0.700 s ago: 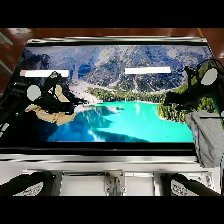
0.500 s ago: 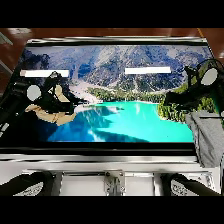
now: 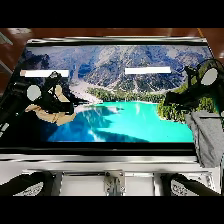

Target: Fold the shirts.

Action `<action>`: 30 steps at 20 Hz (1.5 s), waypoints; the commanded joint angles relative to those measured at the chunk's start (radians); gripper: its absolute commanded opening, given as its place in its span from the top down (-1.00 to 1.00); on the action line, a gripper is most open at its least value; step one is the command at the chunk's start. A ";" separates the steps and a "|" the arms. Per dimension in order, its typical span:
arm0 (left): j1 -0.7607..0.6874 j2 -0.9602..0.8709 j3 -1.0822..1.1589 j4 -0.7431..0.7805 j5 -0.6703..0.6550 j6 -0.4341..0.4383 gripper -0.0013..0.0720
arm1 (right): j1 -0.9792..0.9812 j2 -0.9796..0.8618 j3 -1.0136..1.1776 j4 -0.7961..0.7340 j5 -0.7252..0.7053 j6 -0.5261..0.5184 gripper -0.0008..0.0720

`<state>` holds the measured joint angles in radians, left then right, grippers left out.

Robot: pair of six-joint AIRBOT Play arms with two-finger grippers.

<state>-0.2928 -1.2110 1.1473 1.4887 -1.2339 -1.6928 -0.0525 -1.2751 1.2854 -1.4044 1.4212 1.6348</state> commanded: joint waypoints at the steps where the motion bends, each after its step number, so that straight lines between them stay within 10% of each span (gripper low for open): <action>1: 0.001 0.001 0.000 0.000 0.000 0.000 -0.94 | -0.001 -0.001 0.000 0.010 -0.025 0.010 -0.84; 14: -0.003 -0.018 0.000 -0.094 0.031 0.000 -0.94 | -0.001 -0.001 0.000 0.017 -0.135 0.010 -0.84; 19: 0.039 -0.029 0.016 0.143 0.002 0.026 -0.95 | -0.001 -0.001 0.000 -0.023 -0.229 -0.002 -0.84; 30: 0.559 -0.267 0.070 -0.112 0.038 -0.088 -0.96 | 0.000 -0.001 0.000 -0.005 -0.224 -0.050 -0.84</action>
<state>0.2047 -1.4082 1.2144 1.4452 -1.2221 -1.7790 -0.0525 -1.2758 1.2854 -1.4281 1.1969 1.5890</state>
